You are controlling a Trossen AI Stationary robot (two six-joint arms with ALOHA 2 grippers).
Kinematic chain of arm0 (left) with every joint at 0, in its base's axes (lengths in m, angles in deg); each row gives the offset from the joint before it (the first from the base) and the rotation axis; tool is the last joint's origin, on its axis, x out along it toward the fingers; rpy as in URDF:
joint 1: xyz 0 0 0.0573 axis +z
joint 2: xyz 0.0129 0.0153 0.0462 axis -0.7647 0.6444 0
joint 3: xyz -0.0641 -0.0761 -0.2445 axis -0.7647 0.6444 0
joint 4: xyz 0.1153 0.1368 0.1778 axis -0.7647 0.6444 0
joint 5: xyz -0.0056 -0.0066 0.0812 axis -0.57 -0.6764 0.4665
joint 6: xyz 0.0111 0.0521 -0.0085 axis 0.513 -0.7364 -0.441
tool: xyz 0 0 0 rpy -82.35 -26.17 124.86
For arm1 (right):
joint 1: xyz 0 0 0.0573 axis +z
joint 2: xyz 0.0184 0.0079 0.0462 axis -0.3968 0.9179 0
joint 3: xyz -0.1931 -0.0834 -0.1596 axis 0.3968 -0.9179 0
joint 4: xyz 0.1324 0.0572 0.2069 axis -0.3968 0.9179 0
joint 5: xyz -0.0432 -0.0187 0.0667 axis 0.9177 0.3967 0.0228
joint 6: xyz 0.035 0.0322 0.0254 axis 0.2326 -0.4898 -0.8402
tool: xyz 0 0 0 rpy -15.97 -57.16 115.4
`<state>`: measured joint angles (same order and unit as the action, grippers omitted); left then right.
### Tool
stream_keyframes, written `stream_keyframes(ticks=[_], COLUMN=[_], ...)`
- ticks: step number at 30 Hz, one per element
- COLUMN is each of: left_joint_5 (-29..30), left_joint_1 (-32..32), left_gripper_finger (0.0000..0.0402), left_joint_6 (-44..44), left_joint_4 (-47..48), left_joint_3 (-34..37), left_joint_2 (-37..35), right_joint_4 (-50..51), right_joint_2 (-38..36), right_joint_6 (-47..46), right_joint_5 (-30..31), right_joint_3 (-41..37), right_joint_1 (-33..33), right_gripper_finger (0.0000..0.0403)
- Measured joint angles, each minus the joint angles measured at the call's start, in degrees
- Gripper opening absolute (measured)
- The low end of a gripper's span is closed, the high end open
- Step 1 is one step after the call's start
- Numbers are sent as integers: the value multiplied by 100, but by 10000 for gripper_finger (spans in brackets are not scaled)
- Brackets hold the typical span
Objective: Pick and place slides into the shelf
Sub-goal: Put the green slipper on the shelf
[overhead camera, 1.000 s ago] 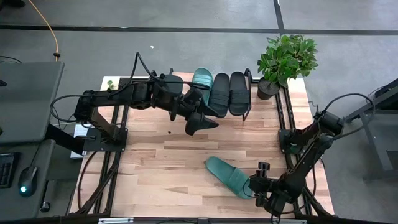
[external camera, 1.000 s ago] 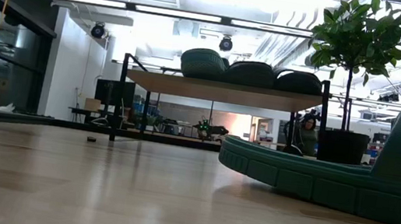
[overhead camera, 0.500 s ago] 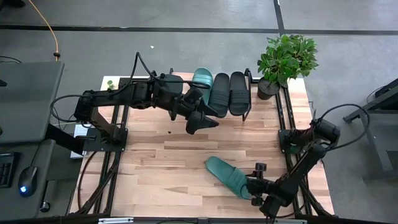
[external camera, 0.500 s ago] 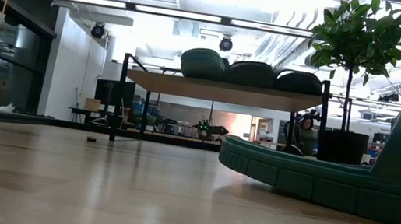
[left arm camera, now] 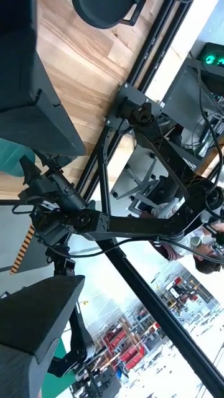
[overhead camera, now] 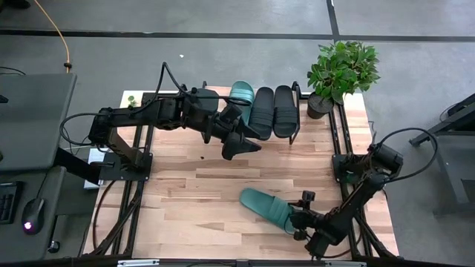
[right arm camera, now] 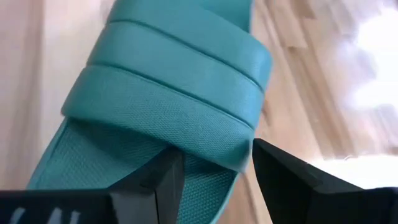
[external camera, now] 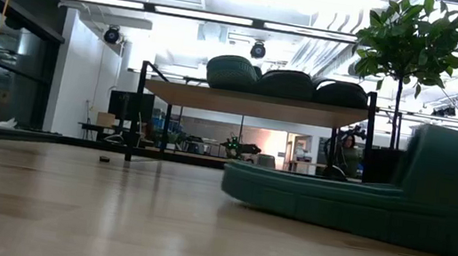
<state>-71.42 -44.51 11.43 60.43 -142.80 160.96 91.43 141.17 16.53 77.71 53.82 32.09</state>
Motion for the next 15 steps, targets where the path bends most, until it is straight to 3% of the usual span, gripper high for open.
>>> stream_keyframes(ticks=[11, 15], left_joint_5=[-62, -97], left_joint_1=[107, 116], left_gripper_finger=[308, 308], left_joint_6=[74, 74], left_joint_4=[0, 0], left_joint_3=[0, 0], left_joint_2=[0, 0], right_joint_4=[-74, -74], right_joint_2=[-2, -2], right_joint_6=[481, 473], right_joint_5=[266, 249], right_joint_3=[0, 0], right_joint_1=[-353, -348], right_gripper_finger=[176, 145])
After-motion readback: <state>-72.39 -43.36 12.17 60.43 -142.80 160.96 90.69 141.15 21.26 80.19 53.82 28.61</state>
